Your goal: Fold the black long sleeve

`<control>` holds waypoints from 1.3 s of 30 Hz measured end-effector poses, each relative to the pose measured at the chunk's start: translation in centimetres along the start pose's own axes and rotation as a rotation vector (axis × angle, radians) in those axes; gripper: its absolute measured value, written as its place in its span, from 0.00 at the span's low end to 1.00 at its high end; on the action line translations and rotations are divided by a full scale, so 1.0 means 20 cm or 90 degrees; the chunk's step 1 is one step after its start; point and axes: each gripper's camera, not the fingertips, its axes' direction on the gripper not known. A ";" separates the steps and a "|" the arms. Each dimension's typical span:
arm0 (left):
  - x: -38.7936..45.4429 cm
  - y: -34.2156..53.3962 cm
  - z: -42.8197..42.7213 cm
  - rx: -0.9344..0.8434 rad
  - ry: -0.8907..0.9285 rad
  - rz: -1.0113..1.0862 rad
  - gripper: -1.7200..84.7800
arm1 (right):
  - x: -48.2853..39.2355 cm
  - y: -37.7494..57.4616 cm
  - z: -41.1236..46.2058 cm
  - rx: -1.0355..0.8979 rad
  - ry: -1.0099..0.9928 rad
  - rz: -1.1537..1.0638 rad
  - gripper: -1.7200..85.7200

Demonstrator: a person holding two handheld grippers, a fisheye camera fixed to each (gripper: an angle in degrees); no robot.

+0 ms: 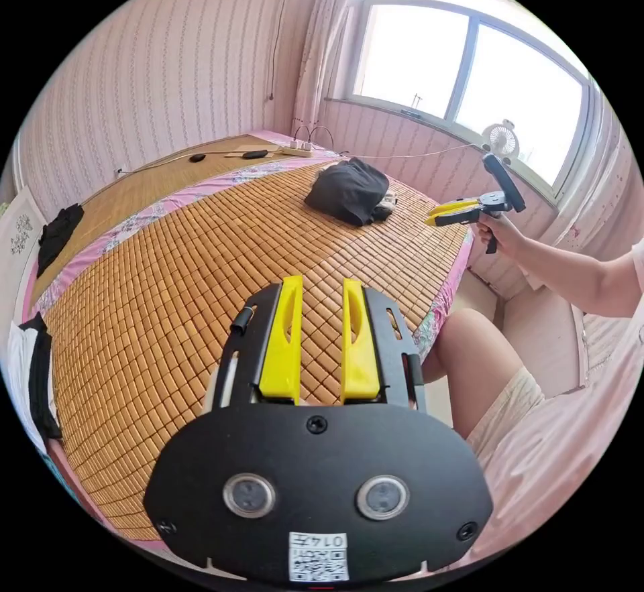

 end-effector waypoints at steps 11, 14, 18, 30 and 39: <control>-0.06 -1.02 1.32 -0.066 -0.002 0.095 0.12 | 0.22 -0.77 0.41 -0.069 0.120 -0.143 0.20; 0.00 -1.20 1.66 -0.096 -0.007 0.148 0.13 | 0.40 -0.82 0.58 -0.111 0.118 -0.101 0.13; 0.03 -1.37 2.00 -0.100 0.031 0.147 0.15 | 0.67 -0.67 0.36 -0.003 0.051 -0.036 0.04; 0.19 -1.63 2.41 -0.117 0.065 0.112 0.01 | 1.28 0.14 -0.41 0.169 -0.126 0.136 0.02; 0.29 -1.25 1.66 -0.068 0.108 0.133 0.01 | 1.14 0.86 -0.86 0.169 -0.149 0.228 0.03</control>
